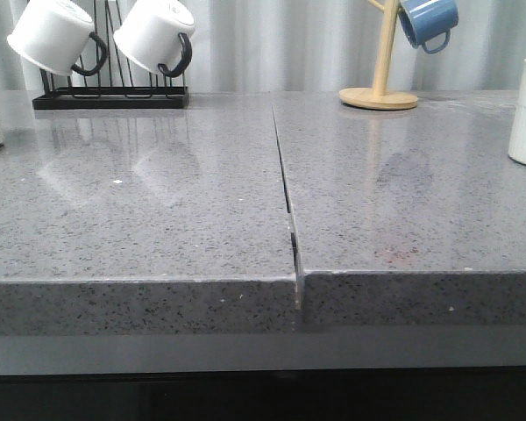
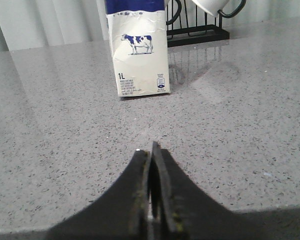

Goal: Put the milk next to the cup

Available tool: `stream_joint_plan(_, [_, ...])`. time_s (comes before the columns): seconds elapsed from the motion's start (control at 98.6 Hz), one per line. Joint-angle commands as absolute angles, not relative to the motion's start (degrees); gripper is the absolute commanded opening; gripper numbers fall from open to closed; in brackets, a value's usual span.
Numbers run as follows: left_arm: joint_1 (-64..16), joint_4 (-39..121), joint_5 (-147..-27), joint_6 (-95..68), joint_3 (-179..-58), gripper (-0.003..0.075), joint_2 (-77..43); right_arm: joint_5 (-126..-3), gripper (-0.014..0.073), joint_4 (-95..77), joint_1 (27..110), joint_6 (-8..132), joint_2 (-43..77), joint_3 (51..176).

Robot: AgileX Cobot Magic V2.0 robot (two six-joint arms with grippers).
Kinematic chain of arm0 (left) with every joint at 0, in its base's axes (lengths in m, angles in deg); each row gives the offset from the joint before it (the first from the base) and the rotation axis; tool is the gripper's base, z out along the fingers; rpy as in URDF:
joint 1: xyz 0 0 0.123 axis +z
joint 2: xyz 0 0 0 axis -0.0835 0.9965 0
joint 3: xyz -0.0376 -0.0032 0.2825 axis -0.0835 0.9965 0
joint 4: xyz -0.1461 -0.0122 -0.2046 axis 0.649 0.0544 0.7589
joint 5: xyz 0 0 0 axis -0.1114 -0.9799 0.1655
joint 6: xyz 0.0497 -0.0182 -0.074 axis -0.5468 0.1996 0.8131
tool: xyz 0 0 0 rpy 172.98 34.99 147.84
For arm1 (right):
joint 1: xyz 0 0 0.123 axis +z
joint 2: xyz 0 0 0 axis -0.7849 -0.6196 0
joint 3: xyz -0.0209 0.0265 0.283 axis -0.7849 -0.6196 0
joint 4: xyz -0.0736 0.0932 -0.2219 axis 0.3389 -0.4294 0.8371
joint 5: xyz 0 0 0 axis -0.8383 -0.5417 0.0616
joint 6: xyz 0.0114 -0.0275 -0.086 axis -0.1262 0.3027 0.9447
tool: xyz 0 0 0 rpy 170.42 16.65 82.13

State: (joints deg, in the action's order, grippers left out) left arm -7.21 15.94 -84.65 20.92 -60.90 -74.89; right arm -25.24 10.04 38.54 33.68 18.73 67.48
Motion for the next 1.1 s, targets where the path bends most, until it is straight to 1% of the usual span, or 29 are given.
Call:
stream_joint_plan(0.0, [-7.7, 16.4, -80.3, 20.9, -58.6, -0.0021, -76.8, -16.5, 0.0309, 10.6, 38.1, 33.9, 15.3, 70.6])
stream_joint_plan(0.304, [-7.7, 16.4, -80.3, 20.9, -58.6, -0.0021, -76.8, -7.6, 0.0309, 11.2, 38.1, 33.9, 0.8, 77.0])
stream_joint_plan(0.466, [-7.7, 16.4, -80.3, 20.9, -58.6, -0.0021, -76.8, -7.0, 0.0309, 11.8, 38.1, 33.9, -5.3, 80.8])
stream_joint_plan(0.791, [-7.7, 16.4, -80.3, 20.9, -58.6, -0.0021, -76.8, -7.1, 0.0300, 13.7, 38.1, 33.9, -13.6, 88.7])
stream_joint_plan(0.831, [-7.7, 16.4, -80.3, 20.9, -58.6, -0.0021, -76.8, -7.1, 0.0274, 13.7, 38.1, 33.9, -14.3, 89.7])
stream_joint_plan(0.872, [-7.7, 16.4, -80.3, 20.9, -58.6, -0.0020, -76.8, -7.2, 0.0224, 13.7, 38.1, 33.9, -15.1, 90.3])
stream_joint_plan(0.933, [-7.7, 16.4, -80.3, 20.9, -58.6, -0.0021, -76.8, -7.4, 0.0139, 13.7, 38.1, 33.9, -15.8, 91.0])
stream_joint_plan(0.973, [-7.7, 16.4, -80.3, 20.9, -58.6, -0.0021, -76.8, -7.4, 0.0065, 13.7, 38.1, 33.9, -16.0, 91.2])
stream_joint_plan(1.054, [-7.7, 16.4, -80.3, 20.9, -58.6, -0.0021, -76.8, -7.4, -0.0022, 13.7, 38.1, 33.9, -15.9, 91.2])
stream_joint_plan(1.095, [-7.7, 16.4, -80.3, 20.9, -58.6, -0.0021, -76.8, -7.4, -0.0047, 13.7, 38.2, 33.9, -15.9, 91.2])
